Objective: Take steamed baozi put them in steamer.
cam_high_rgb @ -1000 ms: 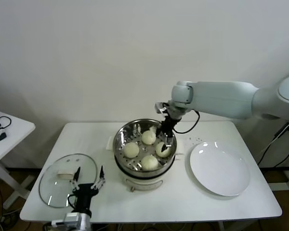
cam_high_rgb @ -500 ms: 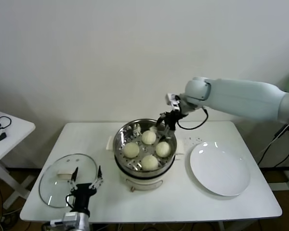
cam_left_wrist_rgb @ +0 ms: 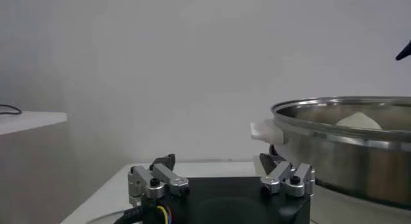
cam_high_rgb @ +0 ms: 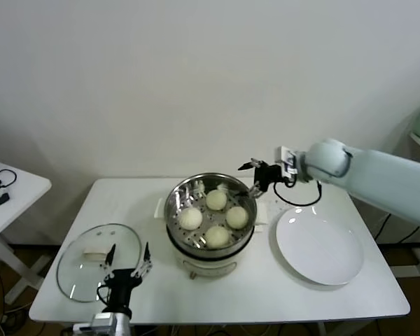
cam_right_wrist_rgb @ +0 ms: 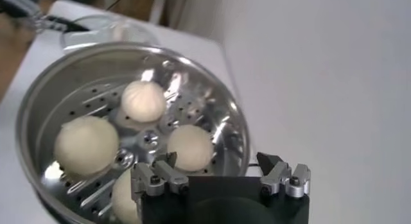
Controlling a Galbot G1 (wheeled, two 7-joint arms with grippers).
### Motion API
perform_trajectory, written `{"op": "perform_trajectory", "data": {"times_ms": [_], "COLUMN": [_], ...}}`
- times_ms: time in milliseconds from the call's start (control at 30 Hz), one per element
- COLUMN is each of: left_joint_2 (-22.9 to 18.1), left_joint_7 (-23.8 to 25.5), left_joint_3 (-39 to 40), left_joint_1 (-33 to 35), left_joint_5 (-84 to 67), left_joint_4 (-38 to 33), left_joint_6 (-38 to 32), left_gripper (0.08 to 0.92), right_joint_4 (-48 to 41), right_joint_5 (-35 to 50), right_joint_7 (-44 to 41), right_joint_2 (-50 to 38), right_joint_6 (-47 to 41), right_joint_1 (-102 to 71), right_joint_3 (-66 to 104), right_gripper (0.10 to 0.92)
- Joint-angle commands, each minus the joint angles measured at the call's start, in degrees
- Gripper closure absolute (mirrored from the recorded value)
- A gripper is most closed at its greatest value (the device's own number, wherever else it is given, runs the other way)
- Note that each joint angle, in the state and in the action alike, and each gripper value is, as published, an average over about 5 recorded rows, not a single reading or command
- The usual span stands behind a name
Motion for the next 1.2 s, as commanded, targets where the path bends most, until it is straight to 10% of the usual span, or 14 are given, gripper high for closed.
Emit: {"op": "perform_trajectory", "data": {"times_ms": [33, 400, 800, 1200], "left_joint_2": [-0.2, -0.1, 0.4, -0.3], "left_joint_7": [0.8, 2.5, 10.2, 10.1], "left_joint_3": [-0.1, -1.0, -2.5, -4.0], "left_joint_1": [0.1, 0.2, -0.1, 0.3], "left_joint_5": [0.2, 0.3, 2.0, -1.6], "left_joint_4": [-0.8, -2.1, -3.2, -2.6], "left_joint_6": [-0.7, -0.9, 0.4, 0.1], "left_gripper": [0.177, 0.177, 0.177, 0.177], "right_joint_4": [10.9, 16.6, 18.6, 17.3], "right_joint_5": [-10.1, -17.6, -24.6, -26.4], "right_joint_7": [14.7, 17.9, 13.3, 11.1], "right_joint_2": [-16.0, 2.1, 29.4, 36.4], "right_joint_6": [4.8, 11.2, 19.3, 23.8], "right_joint_1": [-44.3, -91.4, -107.8, -112.1], "right_joint_3": [43.5, 88.8, 103.7, 104.6], "right_gripper": [0.203, 0.203, 0.203, 0.203]}}
